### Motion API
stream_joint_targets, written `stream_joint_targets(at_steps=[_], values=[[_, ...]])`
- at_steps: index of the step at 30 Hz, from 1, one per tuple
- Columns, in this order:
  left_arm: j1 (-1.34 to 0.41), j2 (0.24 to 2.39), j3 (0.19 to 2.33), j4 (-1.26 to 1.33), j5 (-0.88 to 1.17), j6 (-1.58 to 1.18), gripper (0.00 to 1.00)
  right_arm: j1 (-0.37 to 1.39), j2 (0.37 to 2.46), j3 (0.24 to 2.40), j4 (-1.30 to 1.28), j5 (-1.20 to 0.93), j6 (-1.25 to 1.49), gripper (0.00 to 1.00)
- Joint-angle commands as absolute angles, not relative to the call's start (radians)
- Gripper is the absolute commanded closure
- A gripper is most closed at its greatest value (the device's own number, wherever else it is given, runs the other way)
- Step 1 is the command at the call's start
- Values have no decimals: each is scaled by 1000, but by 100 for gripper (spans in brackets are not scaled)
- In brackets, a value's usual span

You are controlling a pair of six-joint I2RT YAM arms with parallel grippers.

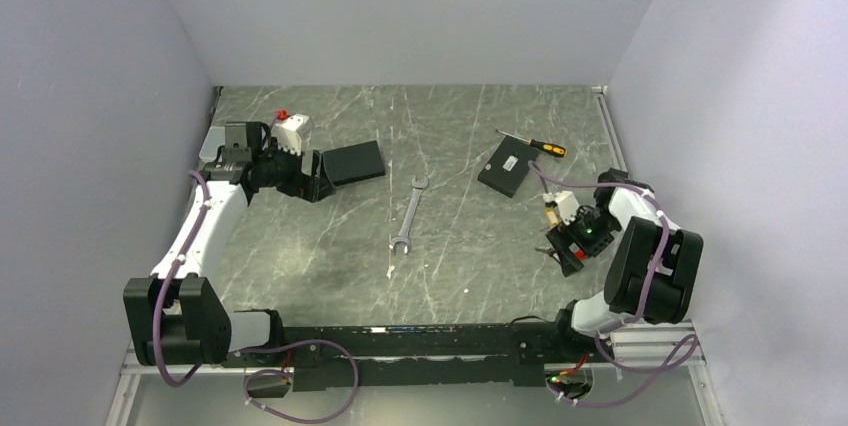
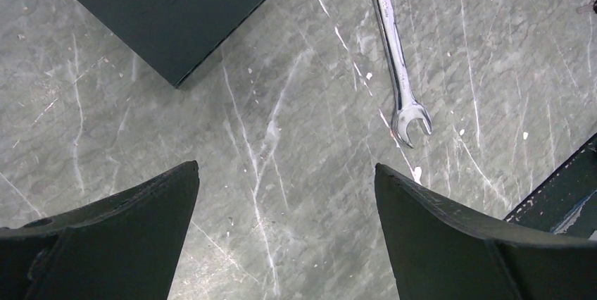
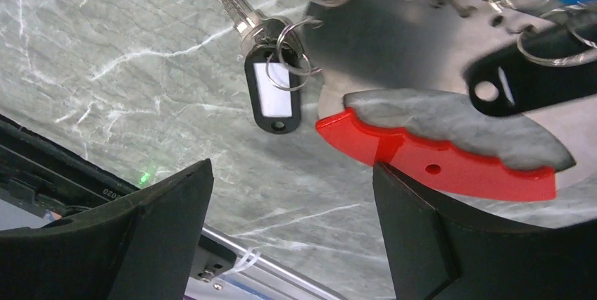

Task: Remove the keys from the keyring

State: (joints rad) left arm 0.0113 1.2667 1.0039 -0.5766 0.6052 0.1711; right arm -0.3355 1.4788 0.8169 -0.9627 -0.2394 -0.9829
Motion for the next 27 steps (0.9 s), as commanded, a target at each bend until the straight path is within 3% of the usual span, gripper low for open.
stream_joint_targets(at_steps=[1, 7, 15, 21, 27], values=[[8, 1230, 1010, -540, 629, 183, 1, -227, 1524, 793, -899, -258, -973, 13], [8, 1224, 1012, -548, 636, 189, 1, 14, 1581, 804, -897, -376, -872, 13], [8, 1241, 1020, -559, 647, 190, 1, 275, 1648, 948, -931, -689, -775, 13], [8, 1213, 1008, -554, 632, 198, 1, 126, 1482, 994, -1009, -640, -828, 14], [8, 1221, 1005, -544, 652, 192, 1, 11, 1319, 813, -945, -417, -928, 23]])
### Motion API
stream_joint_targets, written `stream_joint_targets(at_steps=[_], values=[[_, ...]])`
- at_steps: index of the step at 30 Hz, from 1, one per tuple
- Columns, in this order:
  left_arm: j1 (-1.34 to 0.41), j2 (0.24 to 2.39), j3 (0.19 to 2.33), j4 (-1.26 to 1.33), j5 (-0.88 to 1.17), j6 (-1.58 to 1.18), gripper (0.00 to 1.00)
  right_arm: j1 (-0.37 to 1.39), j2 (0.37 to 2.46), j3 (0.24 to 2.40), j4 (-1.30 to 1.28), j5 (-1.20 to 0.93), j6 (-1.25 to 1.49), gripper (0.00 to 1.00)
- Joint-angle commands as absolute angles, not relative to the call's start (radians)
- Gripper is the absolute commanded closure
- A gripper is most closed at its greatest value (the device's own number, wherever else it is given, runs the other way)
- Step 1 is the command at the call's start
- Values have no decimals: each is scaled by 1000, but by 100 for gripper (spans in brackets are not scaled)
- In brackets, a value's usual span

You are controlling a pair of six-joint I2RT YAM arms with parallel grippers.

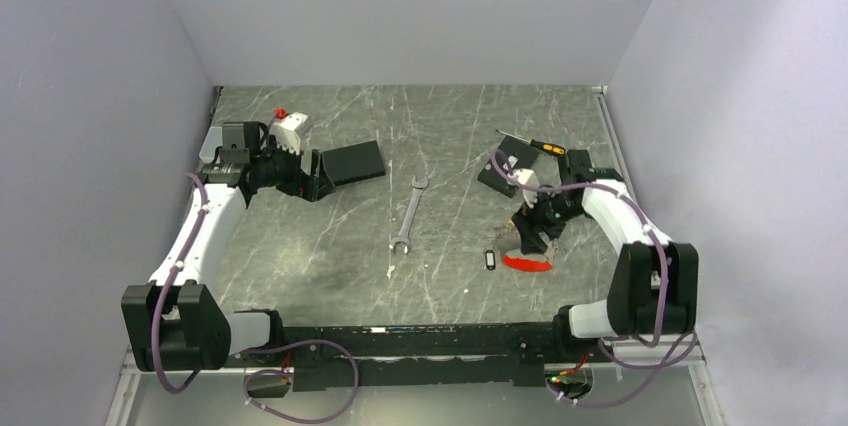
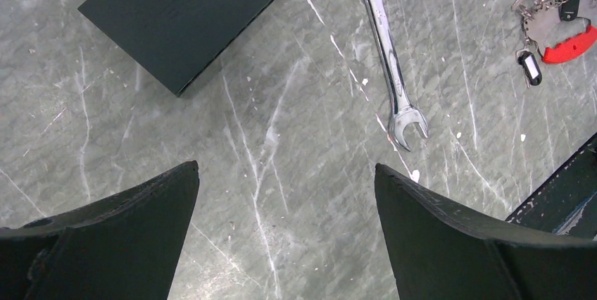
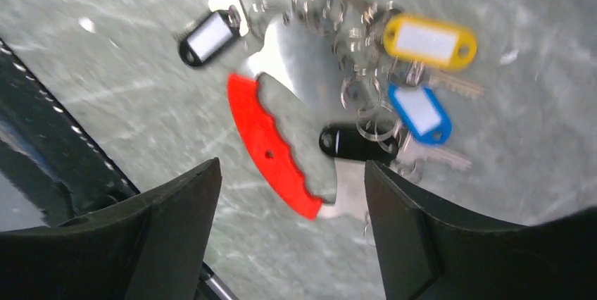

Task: Remove the keys from the keyring

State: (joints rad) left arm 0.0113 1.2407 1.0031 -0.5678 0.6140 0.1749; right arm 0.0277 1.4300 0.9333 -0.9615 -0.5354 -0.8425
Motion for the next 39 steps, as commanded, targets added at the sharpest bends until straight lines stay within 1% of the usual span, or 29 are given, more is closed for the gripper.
stream_joint_targets(at_steps=[1, 5, 8, 12, 21, 23, 24, 26, 30, 33, 36, 39], values=[[8, 1223, 1006, -543, 659, 193, 1, 18, 1273, 777, -923, -414, -927, 25], [8, 1241, 1012, -545, 675, 196, 1, 117, 1119, 668, -822, -404, -892, 33], [-24, 1261, 1023, -557, 680, 204, 1, 181, 1077, 589, -708, -353, -877, 36], [-43, 1269, 1045, -587, 651, 228, 1, 236, 1109, 545, -626, -297, -878, 36], [-62, 1251, 1051, -620, 648, 250, 1, 261, 1201, 508, -549, -269, -935, 37], [-70, 1259, 1056, -621, 649, 253, 1, 272, 1216, 490, -544, -271, -944, 41], [-75, 1265, 1061, -624, 648, 254, 1, 278, 1217, 482, -536, -271, -944, 45], [-88, 1281, 1076, -634, 654, 261, 1, 287, 1212, 473, -526, -273, -941, 55], [-150, 1319, 1107, -645, 639, 284, 1, 304, 1229, 507, -557, -320, -942, 69], [-200, 1327, 1108, -614, 623, 292, 1, 311, 1252, 550, -598, -378, -928, 73], [-246, 1310, 1070, -529, 631, 298, 1, 311, 1251, 594, -628, -448, -894, 77], [-280, 1338, 1091, -556, 652, 302, 1, 313, 1238, 650, -668, -519, -855, 79]])
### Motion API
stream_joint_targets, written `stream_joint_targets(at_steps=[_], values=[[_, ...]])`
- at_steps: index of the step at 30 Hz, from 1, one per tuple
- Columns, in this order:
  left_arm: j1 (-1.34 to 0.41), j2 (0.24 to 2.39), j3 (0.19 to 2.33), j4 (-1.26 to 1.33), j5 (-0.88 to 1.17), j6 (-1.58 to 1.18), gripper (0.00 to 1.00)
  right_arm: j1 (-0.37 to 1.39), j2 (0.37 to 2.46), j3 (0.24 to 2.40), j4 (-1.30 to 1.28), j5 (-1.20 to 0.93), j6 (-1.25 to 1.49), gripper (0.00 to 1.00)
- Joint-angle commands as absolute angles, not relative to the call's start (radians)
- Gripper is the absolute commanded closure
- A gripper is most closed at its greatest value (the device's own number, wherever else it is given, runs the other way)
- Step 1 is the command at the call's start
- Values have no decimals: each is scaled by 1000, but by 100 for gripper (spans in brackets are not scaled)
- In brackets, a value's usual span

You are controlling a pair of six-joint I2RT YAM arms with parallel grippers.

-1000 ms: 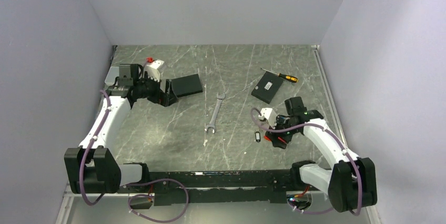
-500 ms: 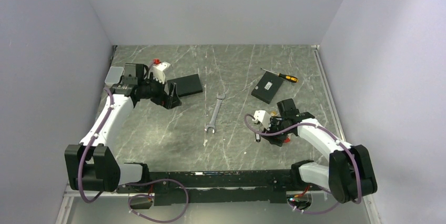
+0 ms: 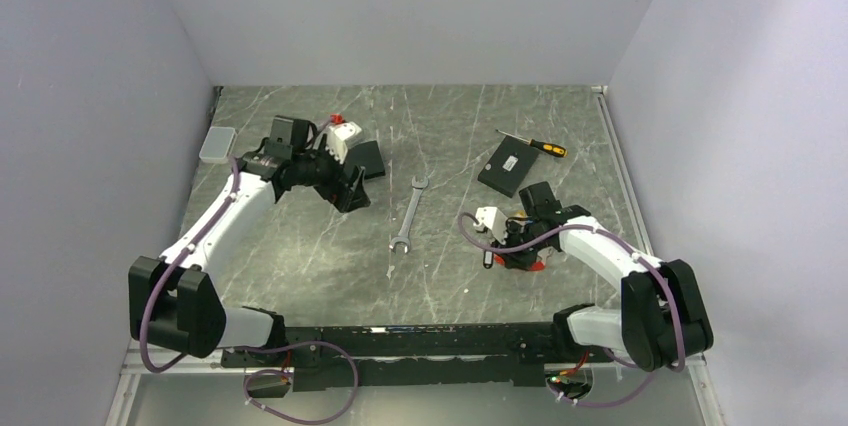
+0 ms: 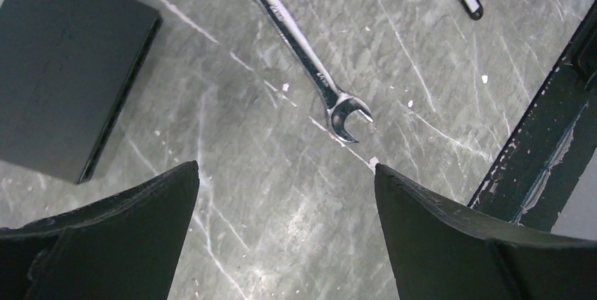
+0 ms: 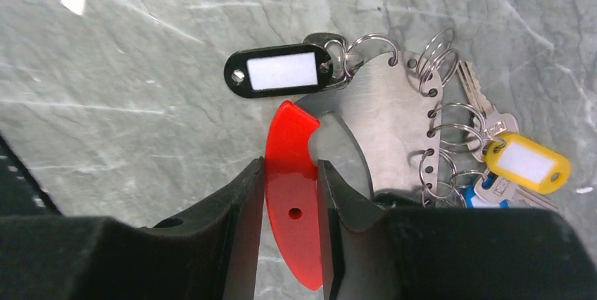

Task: Remove the keys from the keyring

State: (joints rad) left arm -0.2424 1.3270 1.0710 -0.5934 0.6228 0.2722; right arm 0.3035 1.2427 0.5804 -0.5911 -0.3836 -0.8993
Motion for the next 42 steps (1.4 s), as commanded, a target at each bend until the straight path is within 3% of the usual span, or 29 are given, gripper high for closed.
stream_joint_targets(at_steps=[1, 5, 8, 12, 16, 20, 24, 28, 31, 36, 42], values=[[-285, 1344, 1097, -577, 668, 315, 1, 313, 1233, 666, -681, -539, -841, 79], [-290, 1317, 1138, -742, 650, 466, 1, 311, 1235, 728, -719, -600, -795, 81], [-290, 1226, 1152, -849, 614, 737, 1, 311, 1232, 748, -721, -630, -762, 81], [-306, 1031, 1001, -719, 731, 945, 1, 311, 1249, 754, -698, -660, -734, 81], [-436, 941, 828, -546, 823, 1113, 1, 297, 1295, 794, -740, -637, -748, 70], [-681, 1053, 842, -421, 714, 1064, 1, 192, 1366, 850, -783, -646, -715, 57], [-814, 1272, 983, -422, 667, 987, 1, 43, 1393, 866, -792, -666, -731, 56], [-910, 1418, 922, -122, 567, 1042, 1, -60, 1411, 855, -810, -639, -794, 56], [-967, 1534, 894, 125, 508, 1144, 12, -123, 1415, 845, -827, -630, -827, 56], [-986, 1728, 951, 255, 480, 1287, 37, -184, 1427, 805, -769, -587, -834, 56], [-985, 1881, 968, 384, 510, 1417, 47, -193, 1487, 823, -789, -595, -845, 56]])
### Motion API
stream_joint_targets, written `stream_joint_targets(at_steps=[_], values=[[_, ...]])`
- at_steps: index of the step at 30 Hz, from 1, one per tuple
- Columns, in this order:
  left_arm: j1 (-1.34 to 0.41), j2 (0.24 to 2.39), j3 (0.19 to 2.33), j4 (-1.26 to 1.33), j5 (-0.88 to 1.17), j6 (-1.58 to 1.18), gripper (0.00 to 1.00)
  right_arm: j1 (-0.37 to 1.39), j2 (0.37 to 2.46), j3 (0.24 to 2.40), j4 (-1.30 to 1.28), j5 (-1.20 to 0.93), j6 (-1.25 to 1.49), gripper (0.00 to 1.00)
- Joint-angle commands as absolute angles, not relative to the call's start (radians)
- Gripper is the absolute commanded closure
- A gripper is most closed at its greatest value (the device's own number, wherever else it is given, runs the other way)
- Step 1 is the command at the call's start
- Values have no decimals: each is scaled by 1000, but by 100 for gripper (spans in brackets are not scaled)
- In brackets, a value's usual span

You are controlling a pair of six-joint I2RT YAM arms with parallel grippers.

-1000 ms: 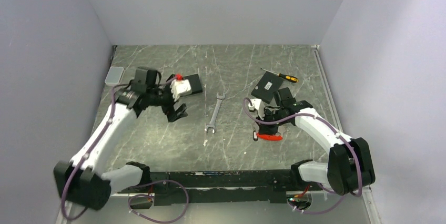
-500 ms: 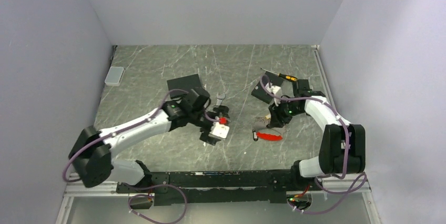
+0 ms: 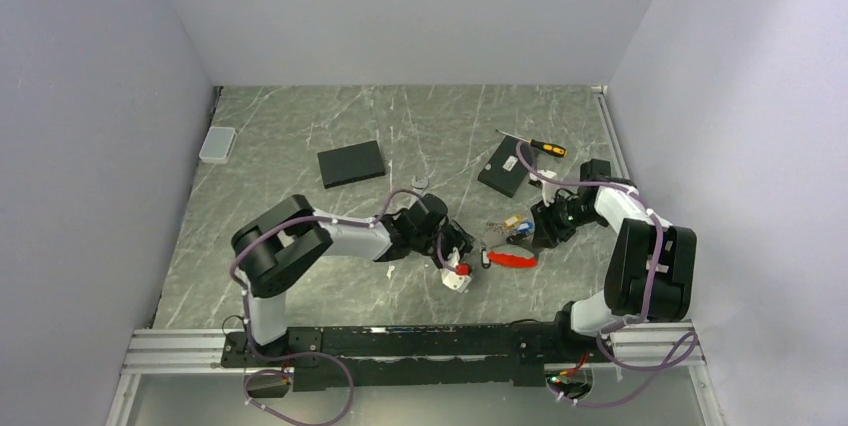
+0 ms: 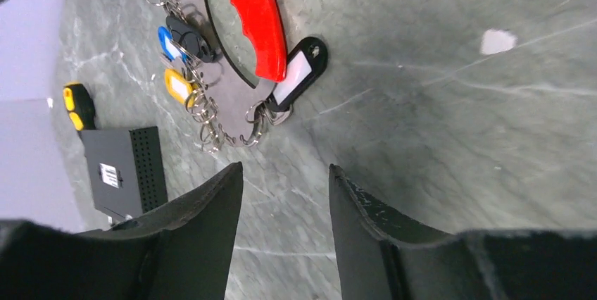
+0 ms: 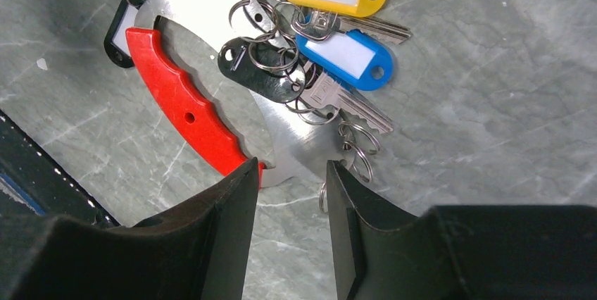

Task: Remove the keys from the keyring

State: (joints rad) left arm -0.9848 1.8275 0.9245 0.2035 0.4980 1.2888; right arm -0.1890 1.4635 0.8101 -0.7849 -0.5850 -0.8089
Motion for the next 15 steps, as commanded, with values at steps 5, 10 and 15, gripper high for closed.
stream_joint_targets(at_steps=[5, 10, 15], values=[[-985, 1984, 978, 468, 506, 1510, 52, -193, 1530, 840, -830, -596, -879, 57], [-982, 2062, 1003, 544, 510, 1555, 53, -193, 1574, 860, -855, -602, -888, 57], [-977, 2088, 999, 562, 565, 1634, 61, -192, 1615, 880, -877, -607, -895, 58]])
